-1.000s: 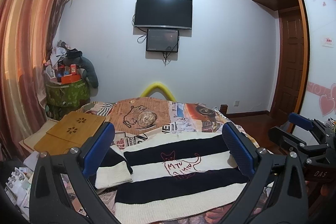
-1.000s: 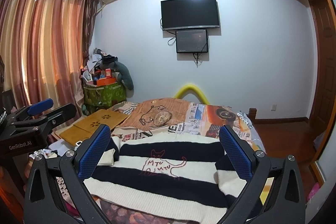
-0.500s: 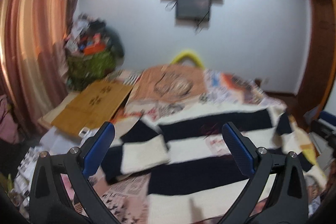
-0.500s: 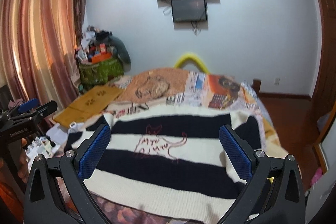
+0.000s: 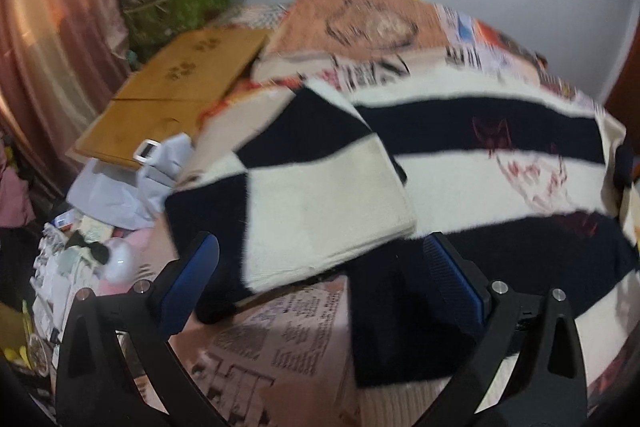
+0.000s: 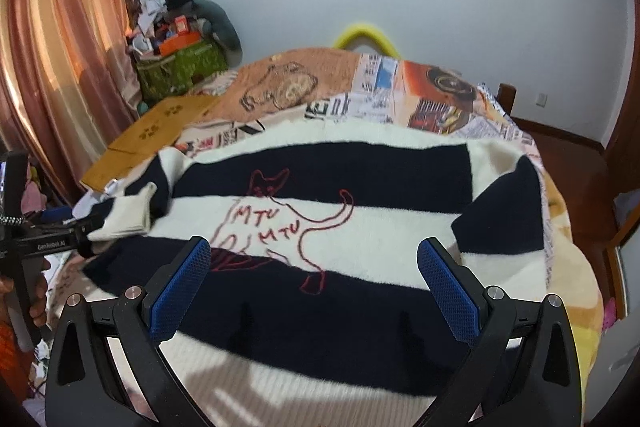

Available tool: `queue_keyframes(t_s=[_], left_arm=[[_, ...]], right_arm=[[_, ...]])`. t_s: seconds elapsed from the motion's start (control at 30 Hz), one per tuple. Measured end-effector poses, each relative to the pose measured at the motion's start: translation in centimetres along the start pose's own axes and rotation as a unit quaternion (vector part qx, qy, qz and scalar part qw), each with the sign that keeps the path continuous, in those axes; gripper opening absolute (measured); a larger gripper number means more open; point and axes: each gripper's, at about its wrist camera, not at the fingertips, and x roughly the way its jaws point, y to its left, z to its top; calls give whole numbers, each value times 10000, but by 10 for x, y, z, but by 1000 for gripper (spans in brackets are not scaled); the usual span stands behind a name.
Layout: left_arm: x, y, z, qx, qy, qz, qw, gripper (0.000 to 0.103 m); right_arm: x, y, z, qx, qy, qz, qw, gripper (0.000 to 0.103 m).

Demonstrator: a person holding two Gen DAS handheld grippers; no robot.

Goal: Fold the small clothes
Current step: 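Grasp the sweater sleeve cuff with the left gripper and lift it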

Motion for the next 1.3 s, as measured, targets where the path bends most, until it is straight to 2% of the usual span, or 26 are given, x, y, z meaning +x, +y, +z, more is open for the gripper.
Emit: queue_keyframes(t_s=[0.1,0.23,0.3,0.37,0.43,0.47,0.53,0.73,0.83,0.97,1.1,1.3], left_arm=[[20,-10,-1,294,204,-53,9993,102],[37,-20,0,589,582,-257,9962,84],[43,-21,2,645,676,-399,9948,79],[46,-21,5,655,710,-444,9943,64],[52,-19,9,677,737,-254,9947,26],[55,-18,10,669,756,-117,9948,22],[55,-13,12,530,718,-113,9959,16],[19,-13,40,532,78,179,9984,14],[-8,-13,69,399,-345,233,9983,13],[-41,-31,113,339,-931,90,9950,13],[-72,-72,153,531,-1482,-187,9873,13],[-111,-156,192,887,-1852,-1196,9714,13]], right_arm=[[10,-2,-2,-18,131,8,9999,101],[20,-9,-1,12,226,48,9997,101],[23,-11,-1,53,247,58,9997,101],[25,-15,0,100,254,92,9996,101],[25,-19,1,148,244,121,9995,101],[24,-20,1,162,242,136,9995,101],[22,-22,2,186,225,220,9993,101],[10,-29,3,203,83,198,9996,101],[3,-35,4,238,-23,148,9996,101],[-11,-46,3,335,-224,93,9991,101],[-24,-59,3,468,-400,40,9981,101],[-39,-83,3,686,-599,-102,9958,101]])
